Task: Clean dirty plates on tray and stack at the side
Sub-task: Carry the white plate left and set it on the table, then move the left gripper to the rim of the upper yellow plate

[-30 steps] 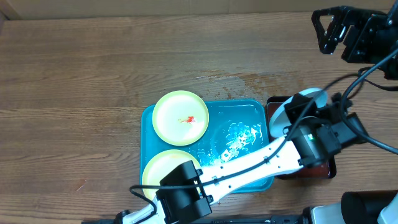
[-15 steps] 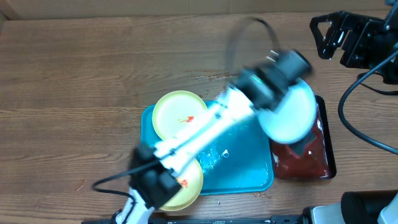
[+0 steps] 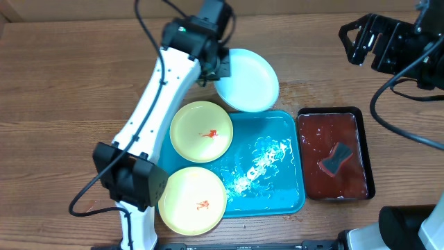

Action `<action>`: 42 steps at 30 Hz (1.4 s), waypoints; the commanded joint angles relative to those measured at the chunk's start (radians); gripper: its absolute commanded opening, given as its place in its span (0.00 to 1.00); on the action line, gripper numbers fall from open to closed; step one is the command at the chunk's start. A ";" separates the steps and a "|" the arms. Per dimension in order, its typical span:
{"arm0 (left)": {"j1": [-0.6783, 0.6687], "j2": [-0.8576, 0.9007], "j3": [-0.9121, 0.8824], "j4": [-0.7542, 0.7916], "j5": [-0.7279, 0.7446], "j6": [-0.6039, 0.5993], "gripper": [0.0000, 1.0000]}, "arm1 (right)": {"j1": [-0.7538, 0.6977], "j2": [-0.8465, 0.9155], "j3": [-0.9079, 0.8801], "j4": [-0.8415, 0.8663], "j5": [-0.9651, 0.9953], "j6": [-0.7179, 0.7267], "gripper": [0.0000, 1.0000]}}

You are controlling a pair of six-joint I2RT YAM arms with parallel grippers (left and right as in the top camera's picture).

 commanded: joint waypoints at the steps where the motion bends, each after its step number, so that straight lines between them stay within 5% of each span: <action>1: 0.077 -0.066 -0.089 0.036 0.054 -0.053 0.05 | -0.005 0.015 -0.041 0.000 -0.002 0.024 1.00; 14: 0.462 -0.507 -0.820 0.392 0.213 -0.086 0.04 | -0.005 0.037 -0.183 0.001 -0.013 0.041 1.00; 19: 0.742 -0.634 -0.982 0.426 0.245 -0.062 0.04 | -0.004 0.037 -0.205 0.001 -0.013 0.040 1.00; 26: 1.048 -0.593 -1.097 0.460 0.261 -0.018 0.04 | 0.021 0.037 -0.209 0.001 -0.013 0.040 1.00; 36: 1.043 -0.425 -1.108 0.543 0.264 0.016 0.04 | 0.048 0.037 -0.209 0.001 -0.013 0.040 1.00; 42: 1.038 -0.343 -1.108 0.541 0.257 0.015 0.17 | 0.048 0.037 -0.209 0.001 -0.013 0.037 1.00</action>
